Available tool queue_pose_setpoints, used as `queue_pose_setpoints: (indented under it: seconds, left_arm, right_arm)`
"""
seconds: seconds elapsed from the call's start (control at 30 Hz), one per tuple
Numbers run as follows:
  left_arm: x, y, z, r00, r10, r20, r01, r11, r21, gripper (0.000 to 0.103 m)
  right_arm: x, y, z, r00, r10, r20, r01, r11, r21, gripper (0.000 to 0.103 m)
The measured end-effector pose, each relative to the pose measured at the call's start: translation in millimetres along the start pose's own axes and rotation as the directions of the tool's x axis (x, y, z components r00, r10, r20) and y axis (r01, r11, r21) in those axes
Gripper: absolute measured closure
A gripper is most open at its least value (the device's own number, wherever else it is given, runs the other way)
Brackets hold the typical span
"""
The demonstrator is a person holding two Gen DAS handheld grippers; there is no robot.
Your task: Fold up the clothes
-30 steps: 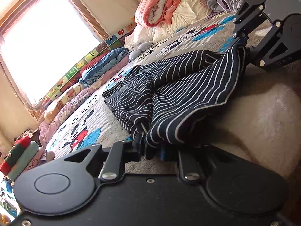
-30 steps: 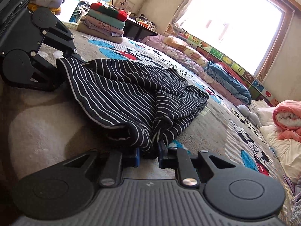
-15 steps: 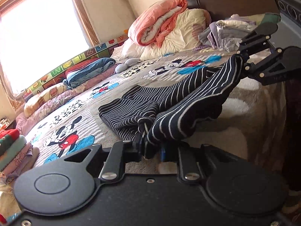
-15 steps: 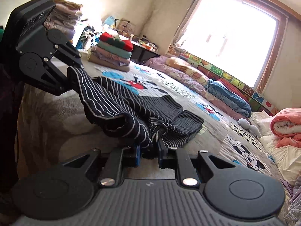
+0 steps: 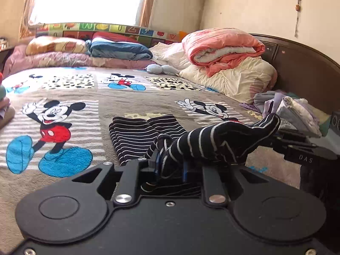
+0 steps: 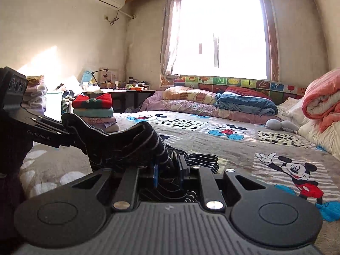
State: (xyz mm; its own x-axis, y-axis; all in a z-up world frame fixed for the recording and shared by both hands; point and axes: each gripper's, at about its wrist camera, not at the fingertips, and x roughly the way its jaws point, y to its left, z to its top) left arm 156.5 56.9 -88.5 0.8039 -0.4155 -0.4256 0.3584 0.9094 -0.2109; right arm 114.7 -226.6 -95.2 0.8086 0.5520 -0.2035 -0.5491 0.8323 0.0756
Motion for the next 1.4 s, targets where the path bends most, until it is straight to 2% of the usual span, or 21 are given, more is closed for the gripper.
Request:
queue_pose_setpoints:
  seconds: [0.13, 0.27, 0.37, 0.43, 0.53, 0.63, 0.7, 0.73, 0.8, 0.87, 0.9, 0.93, 1.0, 1.13, 1.23, 1.3, 1.4]
  left_arm:
    - [29.2, 26.2, 14.3, 0.999, -0.038, -0.031, 0.034, 0.991, -0.133, 0.085]
    - [58.8, 53.2, 16.9, 0.997, -0.066, -0.047, 0.051, 0.963, -0.263, 0.086]
    - [78.2, 70.0, 10.0, 0.995, -0.081, -0.051, 0.06, 0.942, -0.33, 0.086]
    - [86.3, 77.4, 4.0, 0.995, -0.093, -0.041, 0.073, 0.933, -0.354, 0.084]
    - [87.5, 82.6, 3.0, 0.994, -0.101, -0.045, 0.078, 0.929, -0.362, 0.076]
    - [84.9, 86.9, 0.7, 0.993, -0.109, -0.037, 0.087, 0.921, -0.381, 0.073]
    - [84.3, 88.4, -0.1, 0.994, -0.103, -0.041, 0.08, 0.921, -0.382, 0.069]
    - [84.3, 90.3, -0.1, 0.994, -0.107, -0.036, 0.084, 0.915, -0.394, 0.064]
    - [84.9, 92.5, -0.6, 0.993, -0.117, -0.026, 0.096, 0.904, -0.416, 0.064]
    - [89.8, 90.0, -0.6, 0.991, -0.129, -0.036, 0.104, 0.91, -0.4, 0.074]
    - [91.1, 87.2, -0.2, 0.99, -0.135, -0.039, 0.11, 0.917, -0.384, 0.089]
    - [90.5, 83.8, 1.1, 0.991, -0.131, -0.028, 0.113, 0.928, -0.354, 0.09]
    - [89.0, 77.3, 3.8, 0.992, -0.125, -0.005, 0.118, 0.948, -0.296, 0.093]
    - [84.8, 84.7, 13.5, 0.987, -0.126, 0.098, 0.15, 0.945, -0.29, 0.094]
    - [89.0, 91.6, 23.6, 0.977, -0.128, 0.173, 0.174, 0.941, -0.289, 0.094]
    - [95.8, 96.8, 28.6, 0.969, -0.128, 0.21, 0.187, 0.938, -0.291, 0.094]
    - [107.5, 106.4, 32.4, 0.963, -0.124, 0.238, 0.196, 0.931, -0.307, 0.094]
  right_arm:
    - [38.8, -33.0, -2.7, 0.999, 0.034, -0.021, -0.029, 0.98, 0.196, 0.084]
    - [80.0, -69.3, -14.8, 0.997, 0.06, -0.047, -0.037, 0.923, 0.383, 0.084]
    - [109.1, -89.5, -22.9, 0.994, 0.075, -0.078, -0.031, 0.889, 0.458, 0.081]
    - [125.1, -98.0, -28.2, 0.991, 0.074, -0.111, -0.01, 0.871, 0.491, 0.072]
    - [133.7, -108.9, -36.4, 0.987, 0.086, -0.136, 0.002, 0.837, 0.547, 0.063]
    - [133.9, -109.6, -37.6, 0.983, 0.102, -0.15, -0.004, 0.838, 0.546, 0.054]
    - [133.3, -109.1, -37.3, 0.983, 0.104, -0.151, -0.005, 0.836, 0.549, 0.054]
    - [132.3, -109.2, -37.1, 0.984, 0.102, -0.147, -0.003, 0.833, 0.553, 0.053]
    - [129.5, -109.5, -36.8, 0.983, 0.11, -0.144, -0.011, 0.828, 0.561, 0.049]
    - [128.8, -105.3, -36.5, 0.982, 0.113, -0.151, -0.016, 0.847, 0.532, 0.055]
    - [129.6, -101.9, -35.8, 0.982, 0.109, -0.155, -0.016, 0.863, 0.506, 0.079]
    - [130.3, -98.5, -35.2, 0.982, 0.104, -0.158, -0.016, 0.877, 0.479, 0.083]
    - [130.0, -94.3, -32.5, 0.986, 0.087, -0.142, -0.013, 0.891, 0.454, 0.084]
    - [124.8, -95.3, -19.4, 0.995, 0.076, -0.065, -0.041, 0.903, 0.429, 0.085]
    - [127.0, -102.1, -8.8, 0.998, 0.064, -0.004, -0.056, 0.904, 0.424, 0.085]
    - [133.8, -108.5, -2.3, 0.998, 0.06, 0.032, -0.068, 0.9, 0.43, 0.085]
    - [149.3, -119.4, 1.7, 0.997, 0.061, 0.041, -0.072, 0.893, 0.443, 0.085]
